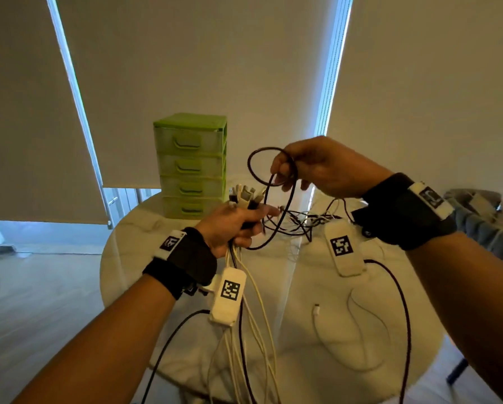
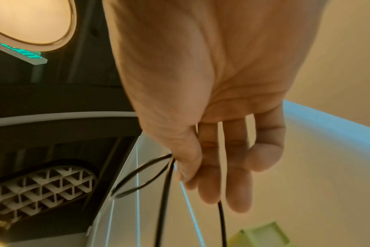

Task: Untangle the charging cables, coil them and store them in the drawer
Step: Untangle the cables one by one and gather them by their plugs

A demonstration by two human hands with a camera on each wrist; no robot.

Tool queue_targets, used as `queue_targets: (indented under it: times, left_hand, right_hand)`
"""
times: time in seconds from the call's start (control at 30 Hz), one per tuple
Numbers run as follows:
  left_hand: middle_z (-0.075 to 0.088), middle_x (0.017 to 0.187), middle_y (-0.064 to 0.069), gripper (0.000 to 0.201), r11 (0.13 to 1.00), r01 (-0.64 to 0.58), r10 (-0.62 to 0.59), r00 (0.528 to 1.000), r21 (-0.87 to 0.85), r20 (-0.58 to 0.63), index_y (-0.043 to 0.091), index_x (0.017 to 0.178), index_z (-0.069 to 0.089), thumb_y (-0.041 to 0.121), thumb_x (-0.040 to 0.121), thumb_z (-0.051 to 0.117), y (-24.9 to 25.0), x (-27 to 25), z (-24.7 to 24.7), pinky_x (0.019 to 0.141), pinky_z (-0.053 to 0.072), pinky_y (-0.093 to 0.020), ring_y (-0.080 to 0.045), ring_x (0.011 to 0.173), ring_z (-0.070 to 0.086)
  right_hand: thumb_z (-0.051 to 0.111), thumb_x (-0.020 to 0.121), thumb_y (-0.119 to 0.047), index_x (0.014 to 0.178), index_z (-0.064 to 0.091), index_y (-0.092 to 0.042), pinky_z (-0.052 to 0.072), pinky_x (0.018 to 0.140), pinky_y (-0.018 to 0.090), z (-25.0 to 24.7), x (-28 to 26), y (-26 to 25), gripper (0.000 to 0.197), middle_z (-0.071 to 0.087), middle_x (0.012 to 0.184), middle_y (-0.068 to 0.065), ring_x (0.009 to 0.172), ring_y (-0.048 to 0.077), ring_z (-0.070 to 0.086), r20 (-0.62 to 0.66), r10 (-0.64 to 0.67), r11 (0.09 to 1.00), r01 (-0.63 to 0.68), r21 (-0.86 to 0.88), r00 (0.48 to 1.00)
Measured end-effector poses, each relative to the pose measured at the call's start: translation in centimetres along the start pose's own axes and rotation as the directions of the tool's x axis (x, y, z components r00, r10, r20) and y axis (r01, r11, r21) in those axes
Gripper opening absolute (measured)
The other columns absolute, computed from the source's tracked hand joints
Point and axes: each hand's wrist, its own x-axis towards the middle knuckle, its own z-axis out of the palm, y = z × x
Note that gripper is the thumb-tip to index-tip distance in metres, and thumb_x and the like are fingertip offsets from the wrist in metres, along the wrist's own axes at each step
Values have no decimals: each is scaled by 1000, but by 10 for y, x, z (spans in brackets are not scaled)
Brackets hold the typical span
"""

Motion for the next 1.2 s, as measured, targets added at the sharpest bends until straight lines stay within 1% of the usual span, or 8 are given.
queue_targets:
  times: [0.2,0.37,0.47,0.63,0.77,0.97,1.1,1.2]
  left_hand:
    - [43,54,4,29,997,-80,80,996,-7,35,12,121,62,25,100,47,1,-14,39,37,21,-15,-3,39,34]
    - [41,52,4,26,990,-142,133,955,17,264,13,110,65,26,98,45,-1,-30,105,39,25,-16,-3,40,32]
    - [41,52,4,29,987,-154,122,916,55,381,10,106,65,30,95,47,-10,-31,143,44,24,-21,-5,43,32]
    - [40,56,2,30,984,-129,59,883,120,466,8,100,65,26,102,41,-42,-28,197,46,34,-19,-4,45,36]
    - [50,58,1,33,975,-132,24,863,179,505,8,89,65,27,102,42,-69,-30,230,59,46,-25,-8,52,47]
    - [60,70,-5,35,970,-142,19,853,196,522,7,89,61,32,102,39,-85,-34,267,67,52,-28,-15,69,60]
    - [55,59,-2,40,1000,19,-16,865,-1,501,8,80,59,34,102,38,-91,-41,286,70,52,-33,-17,63,58]
    - [44,48,2,43,989,117,-50,846,-93,530,10,78,55,38,102,34,-93,-46,292,60,50,-27,-13,53,51]
  right_hand:
    - [60,90,-26,95,70,-22,51,62,16,-37,-90,8,12,71,80,-3,74,9,67,-218,111,988,-131,-79,970]
    - [69,80,-39,84,72,-36,52,73,30,-52,-202,30,6,72,73,0,69,12,65,-316,238,956,-278,-88,918]
    - [62,61,-81,79,73,-44,50,77,35,-51,-257,61,43,70,74,2,74,13,65,-313,372,912,-407,-51,874]
    - [63,91,-21,111,70,-20,53,70,24,-11,-321,122,21,70,77,-6,72,4,66,-157,668,728,-683,-63,727]
    - [62,93,-20,135,50,-29,58,78,37,15,-348,135,44,65,89,-12,74,11,66,-1,805,589,-798,-129,594]
    - [73,71,-49,116,47,-53,51,77,26,38,-337,94,52,55,108,-13,86,12,63,160,679,697,-698,167,716]
    - [64,79,-53,102,65,-28,49,80,20,83,-319,81,34,64,94,-13,81,0,60,253,549,760,-602,245,797]
    - [49,97,-40,71,59,-15,39,54,12,108,-315,92,37,57,55,-16,49,-1,47,347,532,701,-632,331,772]
